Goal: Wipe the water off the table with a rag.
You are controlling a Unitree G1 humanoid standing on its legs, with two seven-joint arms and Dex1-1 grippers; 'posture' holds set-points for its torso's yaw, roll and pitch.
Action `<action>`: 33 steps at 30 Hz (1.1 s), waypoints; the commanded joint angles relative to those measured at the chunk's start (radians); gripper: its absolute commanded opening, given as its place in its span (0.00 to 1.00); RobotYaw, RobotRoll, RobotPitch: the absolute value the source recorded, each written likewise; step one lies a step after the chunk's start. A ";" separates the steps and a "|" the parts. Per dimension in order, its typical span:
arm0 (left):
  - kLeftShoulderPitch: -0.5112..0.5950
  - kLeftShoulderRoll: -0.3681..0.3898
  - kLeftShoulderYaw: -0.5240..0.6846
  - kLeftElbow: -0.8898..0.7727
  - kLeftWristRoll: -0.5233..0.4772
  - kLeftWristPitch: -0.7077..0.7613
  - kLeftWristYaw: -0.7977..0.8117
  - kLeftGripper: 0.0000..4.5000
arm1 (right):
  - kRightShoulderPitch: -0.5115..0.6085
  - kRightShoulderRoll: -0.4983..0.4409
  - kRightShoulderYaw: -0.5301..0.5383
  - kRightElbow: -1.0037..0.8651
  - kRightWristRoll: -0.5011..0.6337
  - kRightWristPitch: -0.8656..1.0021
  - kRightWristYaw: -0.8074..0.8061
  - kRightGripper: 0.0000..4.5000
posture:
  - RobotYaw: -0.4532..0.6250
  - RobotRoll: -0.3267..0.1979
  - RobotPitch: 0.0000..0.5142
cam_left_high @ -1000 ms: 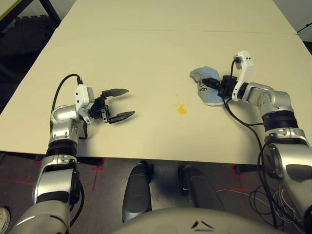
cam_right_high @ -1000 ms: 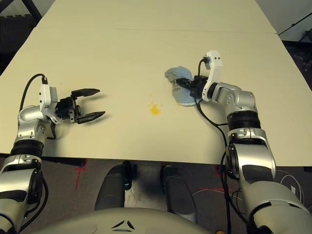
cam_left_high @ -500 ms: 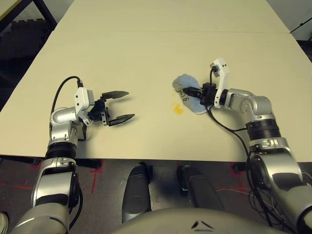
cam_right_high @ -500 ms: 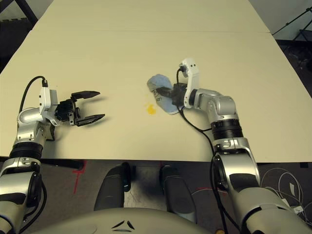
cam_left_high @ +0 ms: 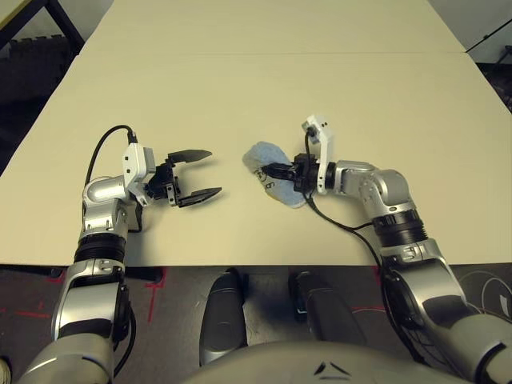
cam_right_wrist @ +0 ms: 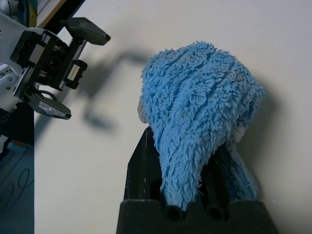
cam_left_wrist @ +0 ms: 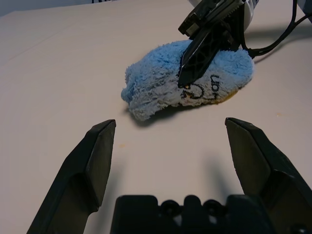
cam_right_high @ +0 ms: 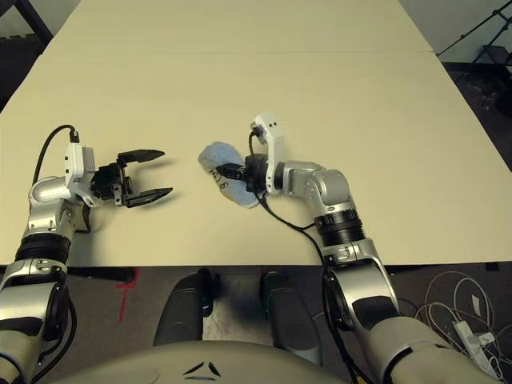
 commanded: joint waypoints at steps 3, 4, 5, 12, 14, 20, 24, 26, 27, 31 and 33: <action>0.020 -0.002 -0.012 -0.013 -0.002 0.001 -0.003 1.00 | 0.039 -0.029 0.042 0.087 -0.015 0.041 0.000 0.05 | 0.56 0.62 0.39; 0.021 -0.002 -0.012 -0.012 -0.002 0.000 -0.004 1.00 | 0.035 -0.047 0.030 0.090 -0.016 0.038 0.000 0.05 | 0.56 0.62 0.39; 0.020 -0.003 -0.012 -0.008 -0.001 -0.002 -0.005 1.00 | 0.031 -0.073 0.013 0.096 -0.016 0.034 0.000 0.05 | 0.56 0.62 0.39; 0.011 -0.007 -0.015 0.007 0.003 -0.007 -0.007 1.00 | 0.008 -0.233 -0.064 0.134 -0.005 0.003 0.002 0.05 | 0.55 0.62 0.39; 0.008 -0.008 -0.015 0.013 0.004 -0.010 -0.008 1.00 | 0.003 -0.285 -0.083 0.143 0.002 -0.003 0.007 0.05 | 0.54 0.62 0.40; -0.004 -0.012 -0.018 0.027 0.005 -0.015 -0.011 1.00 | -0.002 -0.388 -0.122 0.158 0.019 -0.013 0.019 0.05 | 0.53 0.62 0.40; -0.012 -0.015 -0.020 0.035 0.007 -0.018 -0.012 1.00 | -0.015 -0.431 -0.154 0.168 0.037 -0.014 0.024 0.05 | 0.53 0.62 0.40; -0.014 -0.017 -0.022 0.037 0.008 -0.020 -0.011 1.00 | -0.027 -0.444 -0.186 0.172 0.058 -0.015 0.033 0.05 | 0.53 0.62 0.40; -0.016 -0.018 -0.022 0.038 0.009 -0.020 -0.010 1.00 | -0.037 -0.443 -0.213 0.173 0.080 -0.013 0.036 0.05 | 0.53 0.62 0.40; -0.019 -0.020 -0.024 0.042 0.011 -0.020 -0.007 1.00 | -0.103 -0.447 -0.344 0.195 0.169 0.006 0.018 0.05 | 0.52 0.62 0.41; -0.019 -0.022 -0.024 0.044 0.011 -0.022 -0.005 1.00 | -0.134 -0.475 -0.379 0.227 0.175 -0.001 0.006 0.05 | 0.52 0.62 0.41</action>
